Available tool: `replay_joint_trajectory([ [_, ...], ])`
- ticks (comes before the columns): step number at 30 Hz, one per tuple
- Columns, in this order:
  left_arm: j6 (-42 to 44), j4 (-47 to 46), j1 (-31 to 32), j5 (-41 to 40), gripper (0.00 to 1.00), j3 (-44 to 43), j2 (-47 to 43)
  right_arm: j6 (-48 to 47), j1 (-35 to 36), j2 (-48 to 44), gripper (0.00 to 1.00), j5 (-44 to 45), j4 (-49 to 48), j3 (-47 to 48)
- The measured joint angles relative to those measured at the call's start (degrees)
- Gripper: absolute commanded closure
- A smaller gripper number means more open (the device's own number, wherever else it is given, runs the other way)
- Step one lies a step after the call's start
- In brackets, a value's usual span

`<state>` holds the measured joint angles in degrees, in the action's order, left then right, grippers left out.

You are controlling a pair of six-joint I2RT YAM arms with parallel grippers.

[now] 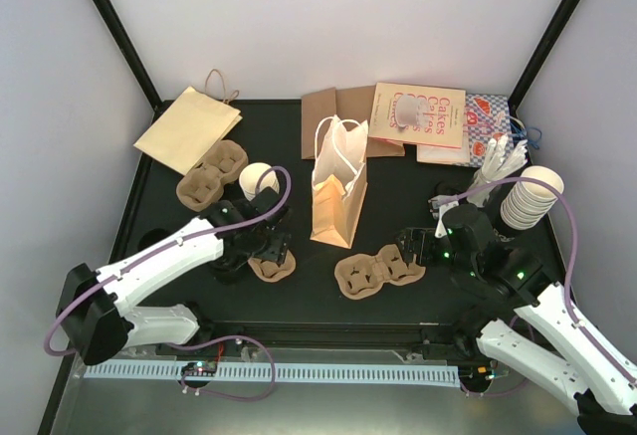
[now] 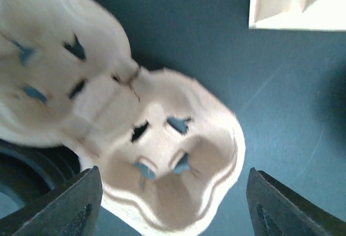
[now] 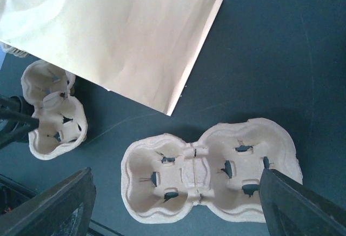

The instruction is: Pack the takeout coffee

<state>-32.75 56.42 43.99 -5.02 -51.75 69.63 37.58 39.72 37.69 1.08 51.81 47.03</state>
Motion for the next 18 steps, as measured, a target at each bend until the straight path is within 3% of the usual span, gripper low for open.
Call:
replay_joint_trajectory([
  [8,7.32,-3.96,-2.29,-8.55,0.21,-1.68,2.91,0.00,0.00,-0.17,0.15,-0.17,0.00,0.00],
  [18,12.59,-7.78,-7.17,-9.86,0.17,-1.33,14.93,-0.04,0.00,-0.39,0.15,-0.17,0.02,0.00],
])
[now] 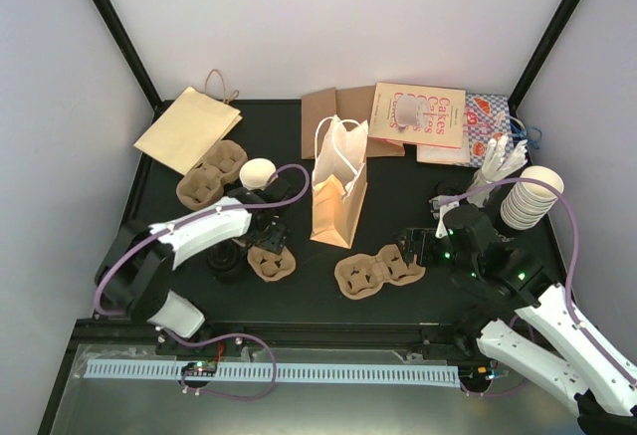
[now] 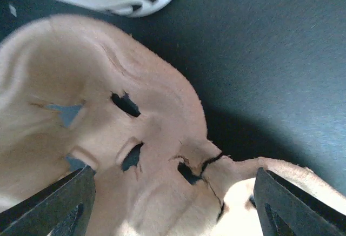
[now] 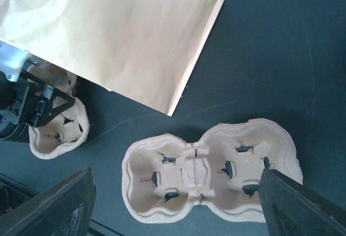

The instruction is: Pack the takeout coffee

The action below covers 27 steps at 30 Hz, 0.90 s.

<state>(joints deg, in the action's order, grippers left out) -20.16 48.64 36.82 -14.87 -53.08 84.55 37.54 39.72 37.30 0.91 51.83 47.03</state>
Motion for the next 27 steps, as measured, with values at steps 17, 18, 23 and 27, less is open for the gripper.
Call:
replay_joint_trajectory([
  [17,0.31,3.61,-2.36,4.76,0.53,-1.81,6.36,-0.17,0.00,-0.13,0.15,0.02,-0.02,0.00],
  [18,0.07,4.26,-2.36,4.81,0.54,-2.05,6.10,-0.17,0.00,-0.13,0.15,0.02,-0.02,0.00],
  [23,-0.68,8.09,-2.38,4.70,0.61,-3.89,2.71,-0.17,0.00,-0.13,0.15,0.00,-0.07,0.00],
  [27,-1.70,11.06,-2.38,3.93,0.68,-6.99,-0.46,-0.15,0.00,-0.13,0.15,0.00,-0.22,0.00],
])
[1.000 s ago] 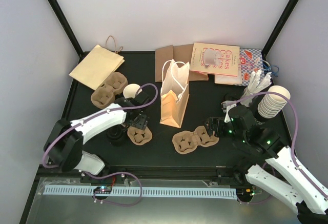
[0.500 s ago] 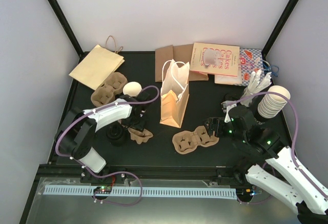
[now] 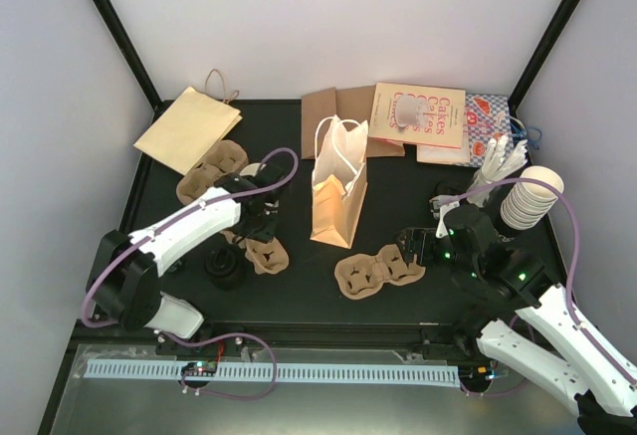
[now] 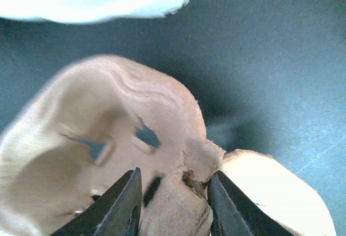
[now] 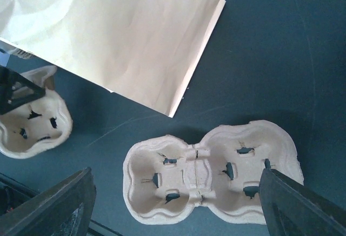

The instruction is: Pack the takeout coffee

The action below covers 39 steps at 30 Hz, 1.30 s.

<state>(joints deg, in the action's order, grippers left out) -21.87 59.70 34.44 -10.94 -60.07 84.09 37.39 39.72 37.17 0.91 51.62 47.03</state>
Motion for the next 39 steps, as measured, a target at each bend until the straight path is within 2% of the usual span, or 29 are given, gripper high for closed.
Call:
replay_joint_trajectory([
  [9,-4.17,5.29,-2.03,-4.46,0.71,-8.15,-7.06,0.00,0.00,0.00,0.15,-0.02,-0.15,0.00],
  [15,-7.26,5.79,-10.56,-6.88,0.69,-10.82,-16.52,0.00,0.00,-0.33,0.15,-0.02,-0.15,0.00],
  [21,-11.32,1.14,-20.87,-6.47,0.69,-10.58,-25.31,0.02,0.00,-0.87,0.15,-0.02,-0.15,0.00],
  [25,-15.63,-2.01,-27.65,-2.97,0.72,-10.43,-23.71,0.02,0.00,-0.90,0.15,-0.02,-0.15,0.00],
  [30,-22.10,-6.88,-33.42,2.54,0.74,-9.05,-17.16,0.02,0.00,-0.90,0.15,0.02,-0.09,0.13],
  [39,-32.20,-17.14,-37.42,5.81,0.74,-3.37,-14.10,0.02,0.00,-0.92,0.15,0.04,-0.09,1.27],
])
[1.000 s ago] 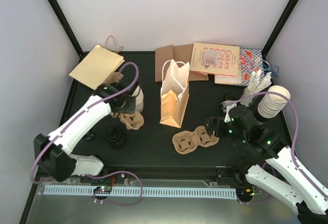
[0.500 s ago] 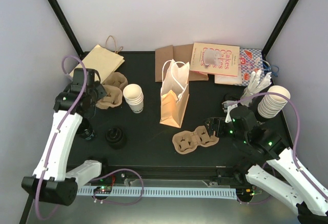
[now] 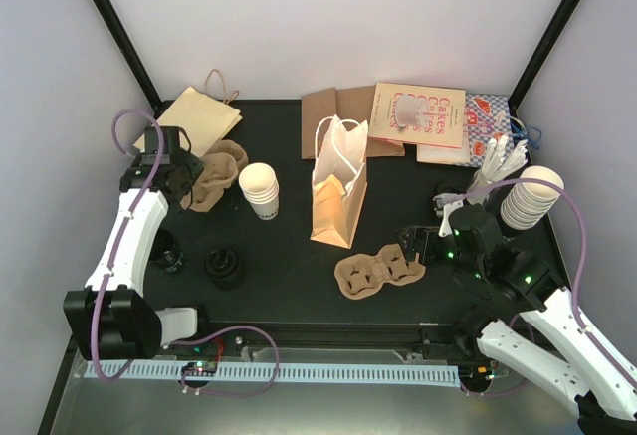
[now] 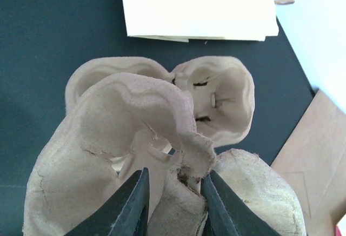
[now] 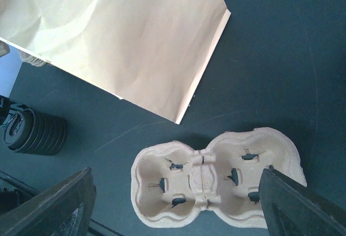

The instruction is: Pack the takeout coffee

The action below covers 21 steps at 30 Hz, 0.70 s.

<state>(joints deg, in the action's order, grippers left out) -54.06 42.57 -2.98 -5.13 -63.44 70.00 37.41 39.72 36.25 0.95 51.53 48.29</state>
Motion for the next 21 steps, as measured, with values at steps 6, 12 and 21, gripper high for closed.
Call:
replay_joint_trajectory([
  [6,-4.48,-4.46,-0.33,-1.55,0.74,0.07,3.69,0.02,0.00,0.07,0.15,0.00,0.00,0.00],
  [12,-8.17,-5.22,-0.33,-3.58,0.76,-0.02,9.31,0.02,0.00,0.17,0.15,0.04,0.00,0.07],
  [21,-11.82,-6.47,-0.35,-5.90,0.75,-2.16,14.19,0.17,0.00,0.68,0.15,0.04,0.00,0.46],
])
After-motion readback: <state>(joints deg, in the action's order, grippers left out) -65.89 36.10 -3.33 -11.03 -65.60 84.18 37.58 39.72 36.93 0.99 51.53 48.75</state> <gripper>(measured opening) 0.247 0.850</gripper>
